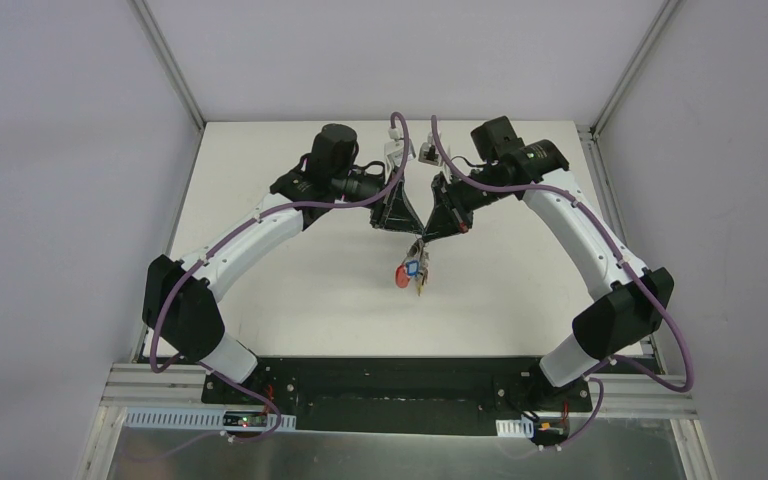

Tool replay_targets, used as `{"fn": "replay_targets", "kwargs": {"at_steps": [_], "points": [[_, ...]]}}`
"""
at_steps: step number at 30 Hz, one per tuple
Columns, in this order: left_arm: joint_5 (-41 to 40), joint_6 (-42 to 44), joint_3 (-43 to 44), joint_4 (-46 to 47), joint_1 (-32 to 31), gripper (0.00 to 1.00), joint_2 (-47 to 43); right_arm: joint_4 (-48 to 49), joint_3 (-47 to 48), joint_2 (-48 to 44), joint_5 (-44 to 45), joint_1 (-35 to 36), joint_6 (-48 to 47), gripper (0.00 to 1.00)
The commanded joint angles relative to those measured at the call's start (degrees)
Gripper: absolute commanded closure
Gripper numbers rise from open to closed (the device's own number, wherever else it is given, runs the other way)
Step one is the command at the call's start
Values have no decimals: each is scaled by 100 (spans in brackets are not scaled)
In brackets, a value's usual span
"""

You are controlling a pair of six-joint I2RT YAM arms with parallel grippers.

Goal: Put the keys on the keyring

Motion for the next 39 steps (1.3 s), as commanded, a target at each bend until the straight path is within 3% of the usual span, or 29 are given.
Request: {"fn": "replay_targets", "kwargs": {"at_steps": [1,3,10,12,20,30,39], "points": [[267,48,122,83,-54,96,-18,236,63,-206,-209,-29,88,100],[300,56,126,76,-54,100,-18,256,61,-214,-216,-52,103,100],[204,40,126,34,-18,100,-102,484,-18,-300,-328,-192,274,100],[196,-123,110,171,32,100,-146,657,-126,-374,-417,-306,380,94],[290,-2438,-454,2829,303,100,-162,1680,-808,-846,-1082,-904,1008,76],[283,-3109,-569,3550,306,100,-71,2508,-1191,-1143,-1244,-1058,1331,59],[124,-3808,-665,4216,306,100,26,2868,-1280,-1160,-1487,-1055,1566,58]]}}
